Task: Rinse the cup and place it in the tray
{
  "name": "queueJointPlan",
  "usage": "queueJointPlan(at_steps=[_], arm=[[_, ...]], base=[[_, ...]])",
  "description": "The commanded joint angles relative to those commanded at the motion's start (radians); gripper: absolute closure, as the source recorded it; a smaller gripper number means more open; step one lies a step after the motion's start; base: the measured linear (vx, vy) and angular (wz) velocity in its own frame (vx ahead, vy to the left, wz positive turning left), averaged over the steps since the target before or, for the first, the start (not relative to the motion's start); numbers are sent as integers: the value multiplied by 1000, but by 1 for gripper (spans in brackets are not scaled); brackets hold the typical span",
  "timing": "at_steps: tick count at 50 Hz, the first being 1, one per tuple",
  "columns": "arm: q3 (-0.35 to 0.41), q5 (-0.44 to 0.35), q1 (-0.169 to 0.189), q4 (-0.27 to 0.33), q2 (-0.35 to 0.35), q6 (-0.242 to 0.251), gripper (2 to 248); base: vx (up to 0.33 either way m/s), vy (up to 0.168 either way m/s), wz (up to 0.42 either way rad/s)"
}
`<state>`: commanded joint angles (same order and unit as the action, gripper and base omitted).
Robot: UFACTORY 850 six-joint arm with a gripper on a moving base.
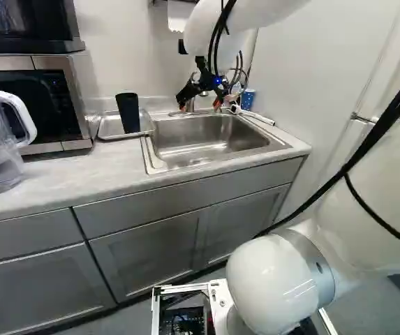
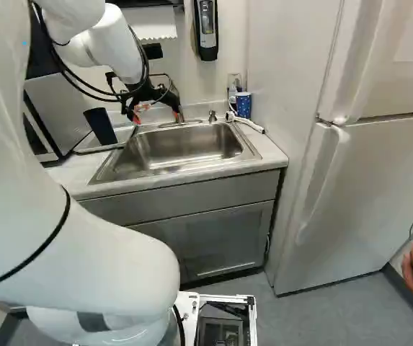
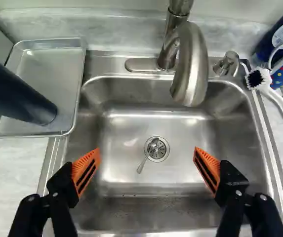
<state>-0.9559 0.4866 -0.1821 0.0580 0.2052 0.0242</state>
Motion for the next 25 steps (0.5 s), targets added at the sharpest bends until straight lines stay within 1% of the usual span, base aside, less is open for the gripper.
queueJointPlan(at_steps=[13, 25], arm=[[27, 0, 45, 0, 30, 0, 3], [27, 0, 46, 0, 30, 0, 3]], base=[[0, 0, 0], [0, 0, 0]])
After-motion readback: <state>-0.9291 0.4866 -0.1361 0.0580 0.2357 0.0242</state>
